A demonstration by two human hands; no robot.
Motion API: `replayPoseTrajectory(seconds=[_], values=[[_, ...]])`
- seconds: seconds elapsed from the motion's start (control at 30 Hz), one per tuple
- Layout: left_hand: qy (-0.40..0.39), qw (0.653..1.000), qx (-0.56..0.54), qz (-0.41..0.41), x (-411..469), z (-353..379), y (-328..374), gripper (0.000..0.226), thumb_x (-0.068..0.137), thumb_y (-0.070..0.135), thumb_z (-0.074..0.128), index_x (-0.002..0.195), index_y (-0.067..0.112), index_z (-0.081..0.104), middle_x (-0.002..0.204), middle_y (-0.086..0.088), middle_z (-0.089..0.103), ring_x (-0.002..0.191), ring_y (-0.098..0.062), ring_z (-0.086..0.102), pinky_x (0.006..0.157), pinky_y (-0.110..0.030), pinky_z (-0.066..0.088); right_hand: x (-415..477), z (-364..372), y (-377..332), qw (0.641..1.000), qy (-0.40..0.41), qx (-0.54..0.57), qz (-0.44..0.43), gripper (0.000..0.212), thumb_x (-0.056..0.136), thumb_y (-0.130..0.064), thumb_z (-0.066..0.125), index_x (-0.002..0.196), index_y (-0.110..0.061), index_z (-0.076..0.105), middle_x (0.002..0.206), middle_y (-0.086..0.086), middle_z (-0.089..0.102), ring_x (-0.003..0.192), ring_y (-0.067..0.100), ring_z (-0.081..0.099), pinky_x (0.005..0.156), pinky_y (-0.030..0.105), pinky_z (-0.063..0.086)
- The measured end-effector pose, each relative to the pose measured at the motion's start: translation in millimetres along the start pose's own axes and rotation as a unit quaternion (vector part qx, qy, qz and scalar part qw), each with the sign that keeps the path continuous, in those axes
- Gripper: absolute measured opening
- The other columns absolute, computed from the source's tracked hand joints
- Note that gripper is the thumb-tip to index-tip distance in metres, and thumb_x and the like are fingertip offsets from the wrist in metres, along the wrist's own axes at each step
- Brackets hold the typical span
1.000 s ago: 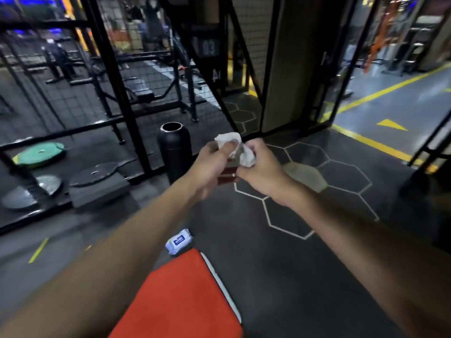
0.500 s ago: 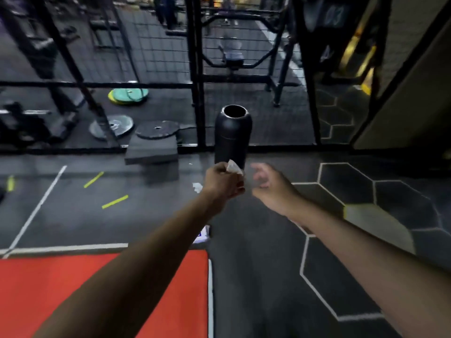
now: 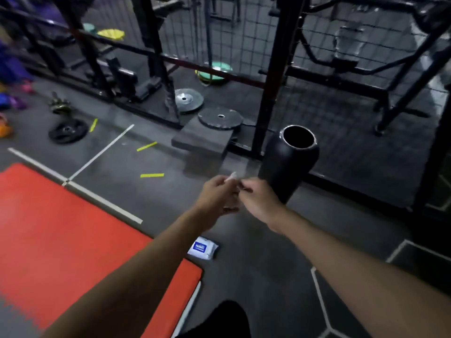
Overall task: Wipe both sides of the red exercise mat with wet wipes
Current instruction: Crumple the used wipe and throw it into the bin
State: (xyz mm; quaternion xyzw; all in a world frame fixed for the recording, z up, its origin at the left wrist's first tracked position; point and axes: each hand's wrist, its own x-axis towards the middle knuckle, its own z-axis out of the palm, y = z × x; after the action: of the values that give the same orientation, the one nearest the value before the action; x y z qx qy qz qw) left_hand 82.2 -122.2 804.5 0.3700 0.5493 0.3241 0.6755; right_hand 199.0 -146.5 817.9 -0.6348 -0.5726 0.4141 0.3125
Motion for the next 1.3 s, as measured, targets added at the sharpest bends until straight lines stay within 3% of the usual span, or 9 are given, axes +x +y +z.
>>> replayPoseTrajectory(seconds=[0.13,0.27,0.4,0.6,0.8,0.9,1.03,1.2,1.3], values=[[0.101,0.99,-0.096,0.002,92.3,-1.9,1.0,0.03,0.092,0.005,0.064,0.118,-0.006,0.052,0.083,-0.021,0.058,0.065,-0.023,0.054,0.063,-0.034,0.05,85.3,-5.0,29.0,0.997,-0.07,-0.013,0.007,0.03,0.091,0.007,0.045,0.097,-0.001,0.073,0.092,0.01,0.068,0.085,0.014,0.06,0.07,0.02,0.043],[0.176,0.981,-0.081,-0.03,200.9,-16.4,-12.4,0.014,0.089,-0.003,0.06,0.077,-0.002,0.066,0.07,-0.013,0.059,0.057,-0.018,0.052,0.057,-0.025,0.046,191.7,-4.4,81.0,0.991,-0.091,-0.044,0.082,0.028,0.098,-0.005,0.047,0.112,-0.007,0.071,0.111,0.013,0.07,0.1,0.025,0.064,0.085,0.032,0.049],[0.293,0.944,-0.109,-0.109,302.0,-39.0,-58.1,0.007,0.085,-0.002,0.063,0.08,0.002,0.066,0.072,-0.017,0.065,0.059,-0.024,0.056,0.058,-0.034,0.046,292.1,20.5,160.1,0.964,-0.174,-0.119,0.161,0.031,0.1,-0.01,0.042,0.121,-0.011,0.065,0.123,0.007,0.063,0.113,0.024,0.059,0.096,0.033,0.047],[0.385,0.91,-0.092,-0.125,466.4,-62.2,-178.8,0.012,0.08,0.006,0.074,0.08,0.015,0.066,0.082,-0.009,0.069,0.071,-0.021,0.062,0.072,-0.036,0.055,410.5,94.2,328.3,0.925,-0.227,-0.188,0.237,0.025,0.1,-0.013,0.039,0.105,-0.005,0.063,0.112,0.019,0.065,0.097,0.029,0.059,0.084,0.038,0.048],[0.423,0.885,-0.133,-0.142,631.6,-75.5,-331.3,0.011,0.081,0.015,0.073,0.079,0.006,0.067,0.059,0.0,0.06,0.058,-0.019,0.061,0.06,-0.03,0.054,510.0,198.4,525.6,0.917,-0.192,-0.15,0.317,0.037,0.091,-0.007,0.057,0.128,0.001,0.056,0.121,0.017,0.061,0.108,0.032,0.059,0.086,0.031,0.048],[0.42,0.886,-0.115,-0.159,689.9,-83.2,-401.6,0.008,0.08,0.008,0.07,0.086,0.004,0.067,0.062,-0.001,0.06,0.056,-0.017,0.057,0.062,-0.03,0.055,547.4,245.4,606.3,0.897,-0.266,-0.227,0.271,0.045,0.095,-0.016,0.057,0.14,-0.016,0.05,0.144,0.018,0.041,0.131,0.038,0.042,0.111,0.043,0.036],[0.423,0.884,-0.086,-0.178,736.4,-94.3,-467.4,0.013,0.078,0.004,0.069,0.089,0.008,0.066,0.068,0.0,0.062,0.056,-0.013,0.058,0.06,-0.028,0.054,584.7,283.8,674.5,0.871,-0.286,-0.317,0.242,0.044,0.098,-0.03,0.053,0.142,-0.036,0.048,0.155,0.009,0.017,0.136,0.035,0.029,0.112,0.036,0.027],[0.413,0.888,-0.089,-0.183,745.5,-101.8,-493.7,0.017,0.079,0.003,0.07,0.096,0.005,0.065,0.082,-0.007,0.065,0.073,-0.023,0.063,0.074,-0.04,0.058,591.3,306.6,704.7,0.882,-0.26,-0.294,0.262,0.059,0.099,-0.022,0.054,0.15,-0.005,0.03,0.155,0.019,0.027,0.14,0.035,0.033,0.113,0.036,0.029],[0.402,0.893,-0.087,-0.182,725.1,-99.9,-469.1,0.012,0.08,0.002,0.071,0.09,0.004,0.065,0.08,-0.01,0.064,0.072,-0.024,0.062,0.075,-0.044,0.06,577.5,298.7,674.0,0.909,-0.205,-0.256,0.257,0.048,0.098,-0.024,0.053,0.137,0.003,0.05,0.139,0.022,0.05,0.125,0.036,0.052,0.105,0.039,0.043]])
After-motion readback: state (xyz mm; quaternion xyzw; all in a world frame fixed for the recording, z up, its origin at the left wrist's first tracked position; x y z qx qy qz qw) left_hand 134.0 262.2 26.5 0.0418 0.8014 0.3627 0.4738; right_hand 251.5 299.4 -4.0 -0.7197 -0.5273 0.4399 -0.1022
